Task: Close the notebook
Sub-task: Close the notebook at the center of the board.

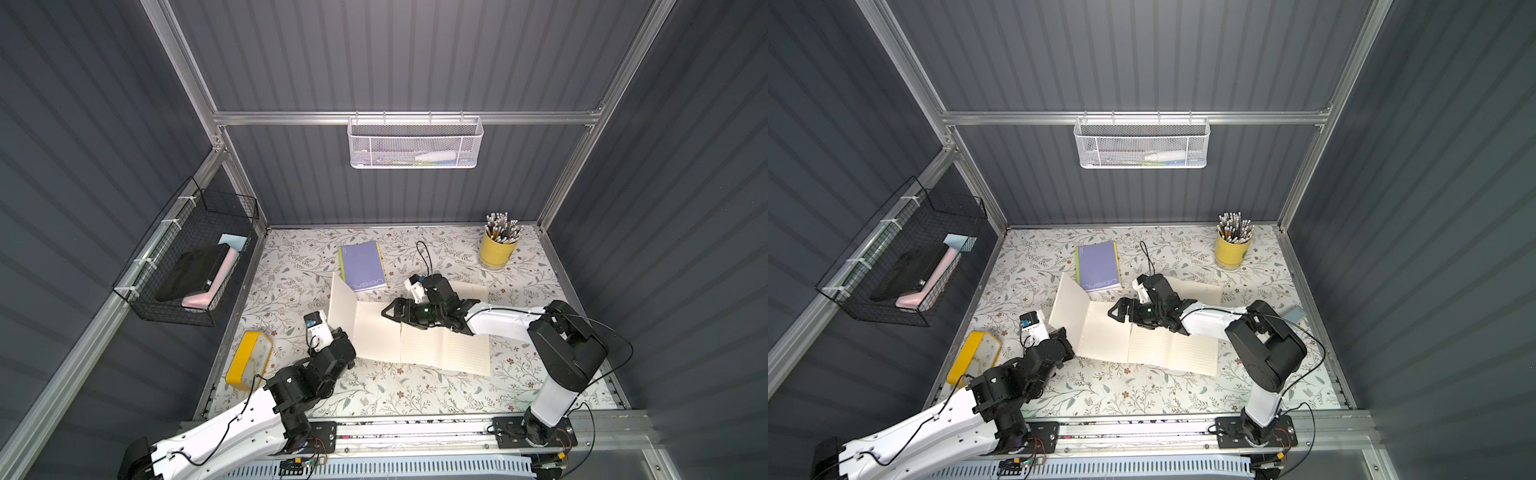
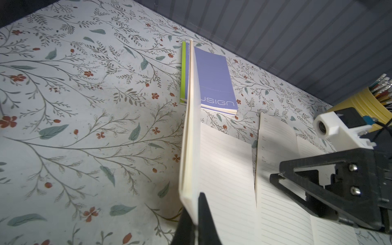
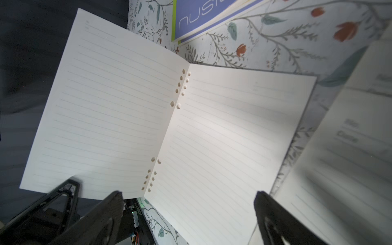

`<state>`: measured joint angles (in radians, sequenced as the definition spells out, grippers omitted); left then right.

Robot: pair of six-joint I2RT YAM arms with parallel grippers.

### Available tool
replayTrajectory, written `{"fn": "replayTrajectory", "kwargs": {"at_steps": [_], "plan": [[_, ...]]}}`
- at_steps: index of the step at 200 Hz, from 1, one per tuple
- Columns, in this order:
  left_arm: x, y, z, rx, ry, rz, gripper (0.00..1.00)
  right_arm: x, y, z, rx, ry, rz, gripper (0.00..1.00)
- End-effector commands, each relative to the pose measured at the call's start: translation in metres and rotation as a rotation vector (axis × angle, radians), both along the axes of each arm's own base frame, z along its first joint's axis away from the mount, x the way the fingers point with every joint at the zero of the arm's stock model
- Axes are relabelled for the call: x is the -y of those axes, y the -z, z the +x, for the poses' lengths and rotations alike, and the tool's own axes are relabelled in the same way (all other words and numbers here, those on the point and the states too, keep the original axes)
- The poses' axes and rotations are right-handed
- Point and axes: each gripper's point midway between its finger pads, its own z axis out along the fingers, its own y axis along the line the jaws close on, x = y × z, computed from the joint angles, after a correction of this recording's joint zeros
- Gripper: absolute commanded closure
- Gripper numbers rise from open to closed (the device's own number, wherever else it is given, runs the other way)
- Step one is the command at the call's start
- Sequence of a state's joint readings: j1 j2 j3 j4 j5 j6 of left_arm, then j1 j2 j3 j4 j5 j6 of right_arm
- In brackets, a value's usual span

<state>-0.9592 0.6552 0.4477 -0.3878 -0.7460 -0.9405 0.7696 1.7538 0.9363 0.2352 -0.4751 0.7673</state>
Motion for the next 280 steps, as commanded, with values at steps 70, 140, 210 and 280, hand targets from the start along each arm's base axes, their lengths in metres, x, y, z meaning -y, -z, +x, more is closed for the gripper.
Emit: {"fn": "replayTrajectory", "kwargs": {"at_steps": [70, 140, 210, 280], "plan": [[0.001, -0.005, 0.008, -0.009, -0.018, 0.093, 1.0, -0.031, 0.005, -0.012, -0.04, -0.091, 0.073, 0.01], [0.0, 0.0, 0.006, -0.005, 0.002, 0.091, 1.0, -0.039, 0.026, -0.016, -0.073, -0.104, 0.038, 0.01], [0.024, 0.005, 0.008, -0.02, 0.118, 0.115, 0.99, -0.039, 0.044, -0.018, -0.102, -0.104, -0.005, 0.01], [0.053, 0.01, 0.01, -0.086, 0.243, 0.16, 0.84, -0.037, 0.05, -0.021, -0.116, -0.104, -0.006, 0.01]]}}
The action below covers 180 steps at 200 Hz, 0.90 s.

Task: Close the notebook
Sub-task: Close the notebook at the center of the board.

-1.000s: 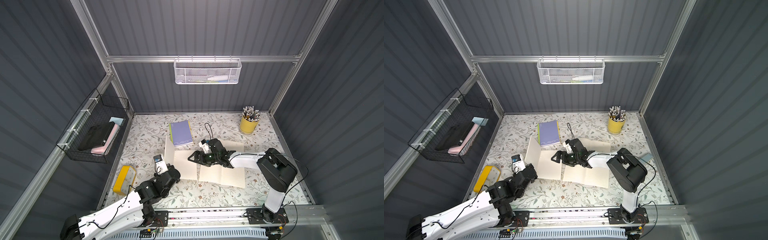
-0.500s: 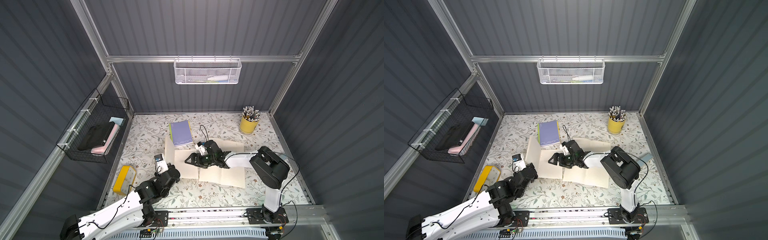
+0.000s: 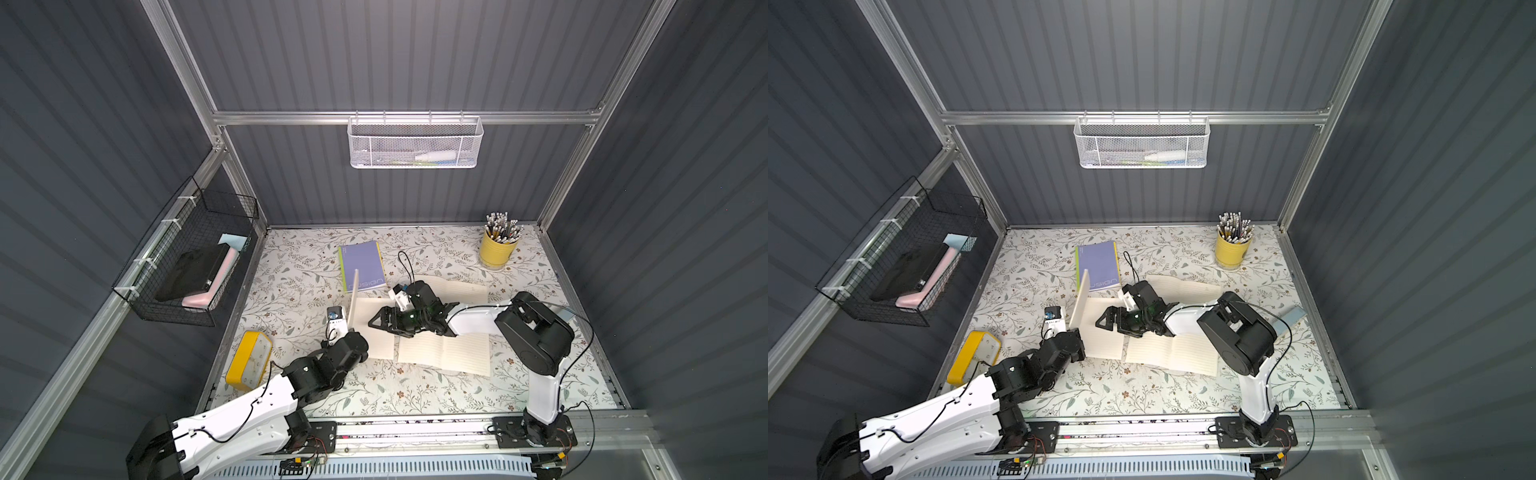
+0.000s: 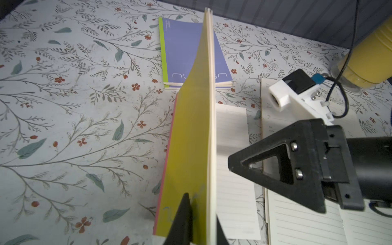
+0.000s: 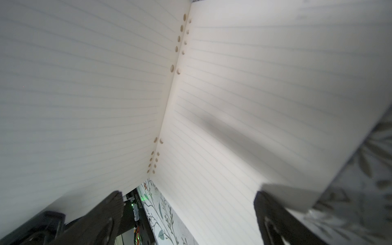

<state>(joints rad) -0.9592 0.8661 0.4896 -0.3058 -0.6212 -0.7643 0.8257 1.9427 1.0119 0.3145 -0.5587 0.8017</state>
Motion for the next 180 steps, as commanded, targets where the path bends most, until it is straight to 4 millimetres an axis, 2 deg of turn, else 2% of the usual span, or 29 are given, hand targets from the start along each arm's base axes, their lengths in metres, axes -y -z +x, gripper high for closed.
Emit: {"fn": "replayTrajectory", "kwargs": {"at_steps": [1, 47, 72, 95, 120, 148, 180], "plan": [[0.015, -0.014, 0.003, 0.003, 0.059, -0.017, 0.84, 0.001, 0.013, -0.004, -0.026, -0.004, -0.025, 0.01], [0.031, -0.015, 0.002, 0.001, 0.13, -0.054, 0.76, 0.002, 0.012, -0.005, -0.026, -0.006, -0.024, 0.01], [0.05, -0.025, -0.002, 0.026, 0.231, -0.122, 0.71, 0.002, 0.013, -0.005, -0.026, -0.006, -0.026, 0.01], [0.065, -0.047, -0.002, 0.049, 0.296, -0.15, 0.66, 0.002, 0.013, -0.005, -0.026, -0.009, -0.028, 0.01], [0.077, -0.073, 0.0, 0.055, 0.357, -0.109, 0.63, 0.003, 0.013, -0.005, -0.027, -0.009, -0.032, 0.01], [0.066, -0.081, 0.011, 0.032, 0.311, -0.024, 0.62, 0.004, 0.011, -0.005, -0.023, -0.005, -0.039, 0.01], [0.041, -0.075, 0.034, -0.027, 0.255, -0.129, 0.6, 0.006, 0.008, -0.005, -0.014, 0.001, -0.048, 0.01]]}}
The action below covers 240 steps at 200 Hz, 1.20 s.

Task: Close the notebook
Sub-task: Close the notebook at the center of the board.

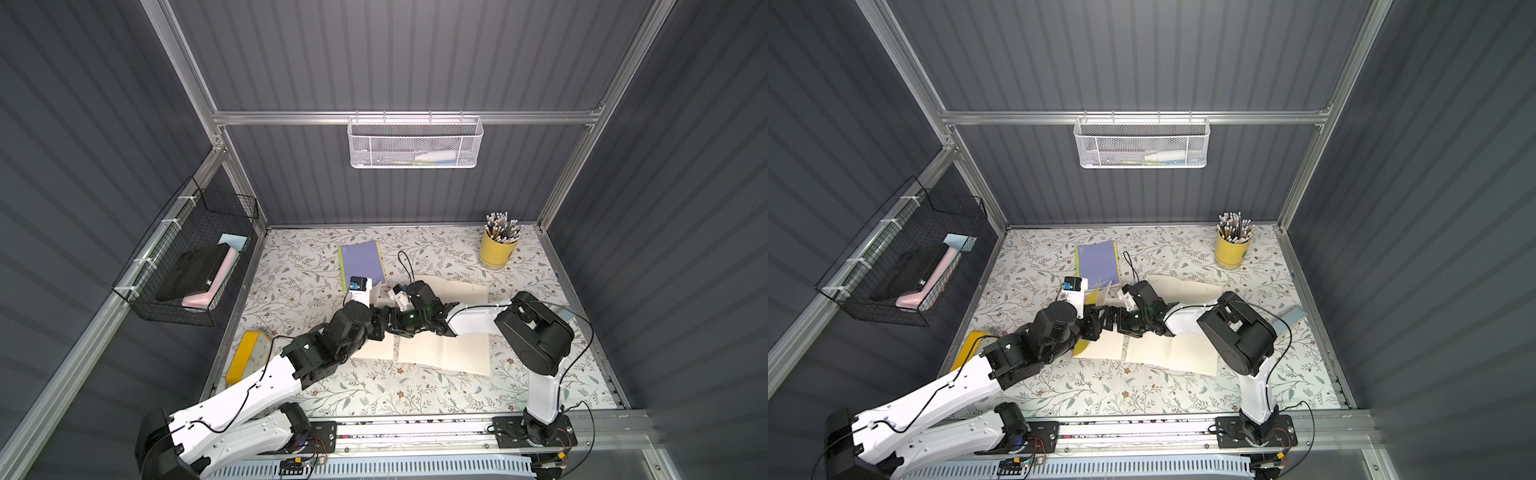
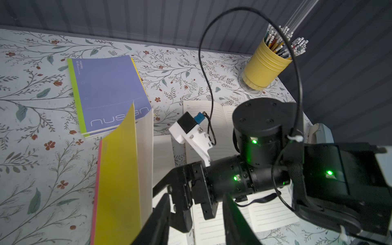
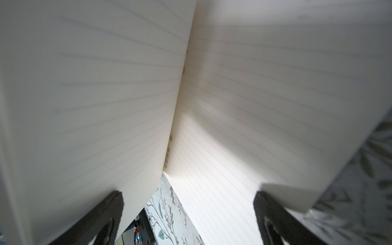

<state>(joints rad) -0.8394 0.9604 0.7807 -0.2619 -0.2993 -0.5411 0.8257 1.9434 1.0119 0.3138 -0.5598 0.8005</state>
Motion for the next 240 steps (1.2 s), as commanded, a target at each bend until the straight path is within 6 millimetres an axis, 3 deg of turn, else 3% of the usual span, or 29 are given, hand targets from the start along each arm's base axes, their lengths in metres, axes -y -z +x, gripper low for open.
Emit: {"fn": "replayTrajectory", "kwargs": {"at_steps": [1, 32, 74, 124, 171, 240], "plan": [[-0.019, 0.019, 0.006, -0.089, 0.002, 0.007, 0.6, 0.006, 0.006, -0.004, -0.012, 0.004, -0.046, 0.01], [-0.041, 0.046, 0.026, -0.244, 0.011, -0.082, 0.58, 0.005, 0.003, -0.003, -0.01, 0.007, -0.044, 0.01], [-0.039, 0.075, 0.044, -0.363, 0.142, -0.272, 0.57, 0.007, -0.001, -0.002, 0.001, 0.018, -0.052, 0.01], [-0.062, 0.091, 0.063, -0.386, 0.15, -0.384, 0.57, 0.009, -0.005, 0.0, 0.016, 0.02, -0.066, 0.01], [-0.066, 0.114, 0.067, -0.442, 0.195, -0.481, 0.57, 0.005, -0.011, 0.003, 0.028, 0.021, -0.064, 0.01], [-0.072, 0.151, 0.055, -0.548, 0.161, -0.446, 0.58, 0.008, -0.014, 0.006, 0.043, 0.029, -0.078, 0.01]]}}
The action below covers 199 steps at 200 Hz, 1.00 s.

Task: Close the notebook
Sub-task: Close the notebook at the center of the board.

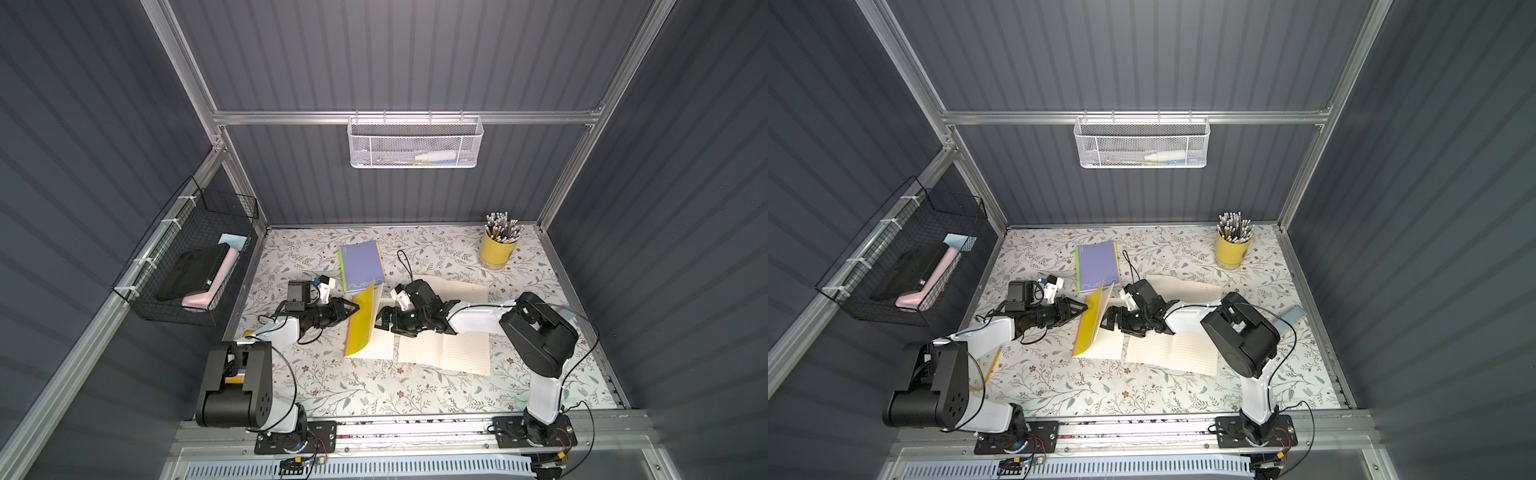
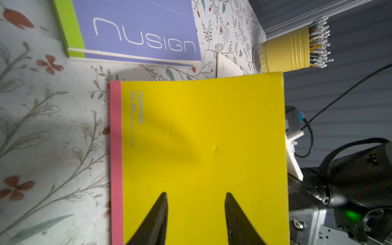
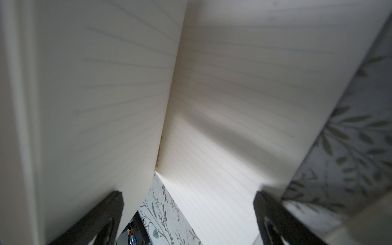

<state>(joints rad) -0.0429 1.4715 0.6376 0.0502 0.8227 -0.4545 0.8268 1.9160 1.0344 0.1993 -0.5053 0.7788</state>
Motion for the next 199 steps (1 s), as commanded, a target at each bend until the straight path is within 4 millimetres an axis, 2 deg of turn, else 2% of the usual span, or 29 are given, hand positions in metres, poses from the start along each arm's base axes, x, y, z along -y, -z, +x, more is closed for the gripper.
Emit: {"fn": "replayTrajectory", "kwargs": {"at_steps": [1, 39, 97, 132, 168, 199], "plan": [[-0.002, 0.014, -0.01, -0.031, 0.012, 0.007, 0.58, -0.001, -0.016, 0.004, 0.042, 0.002, -0.006, 0.01], [-0.007, 0.036, -0.018, -0.08, -0.01, 0.039, 0.58, 0.002, -0.029, 0.007, 0.071, 0.012, -0.012, 0.01], [-0.011, 0.053, -0.022, -0.122, -0.035, 0.066, 0.59, 0.001, -0.06, 0.014, 0.129, 0.018, -0.004, 0.01], [-0.016, 0.065, -0.025, -0.156, -0.051, 0.105, 0.59, -0.006, -0.075, 0.017, 0.142, 0.011, 0.033, 0.01], [-0.021, 0.071, -0.028, -0.183, -0.058, 0.143, 0.59, -0.015, -0.074, 0.018, 0.124, -0.001, 0.065, 0.01], [-0.023, 0.068, -0.027, -0.18, -0.063, 0.158, 0.58, -0.021, -0.064, 0.014, 0.093, -0.009, 0.084, 0.01]]}}
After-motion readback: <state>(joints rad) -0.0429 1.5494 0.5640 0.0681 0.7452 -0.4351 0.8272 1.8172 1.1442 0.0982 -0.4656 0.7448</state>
